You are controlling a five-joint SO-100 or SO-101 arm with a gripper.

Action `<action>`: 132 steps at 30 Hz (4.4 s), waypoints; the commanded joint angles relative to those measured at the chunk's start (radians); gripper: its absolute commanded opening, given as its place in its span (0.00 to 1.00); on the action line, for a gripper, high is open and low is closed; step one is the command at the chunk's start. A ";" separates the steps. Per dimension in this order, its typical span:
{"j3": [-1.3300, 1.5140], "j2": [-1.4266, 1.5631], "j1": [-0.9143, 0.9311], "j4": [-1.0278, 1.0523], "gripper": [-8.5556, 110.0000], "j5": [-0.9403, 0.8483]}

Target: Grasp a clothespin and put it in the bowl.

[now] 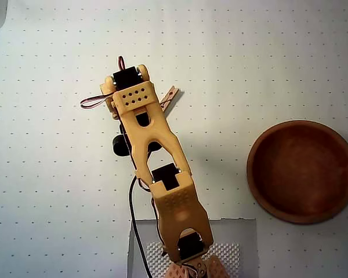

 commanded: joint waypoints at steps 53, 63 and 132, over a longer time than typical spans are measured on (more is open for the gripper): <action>-0.213 -0.199 0.000 -0.003 0.05 0.541; -0.359 -0.307 0.048 0.009 0.05 0.558; -0.445 -0.423 0.202 0.009 0.20 0.402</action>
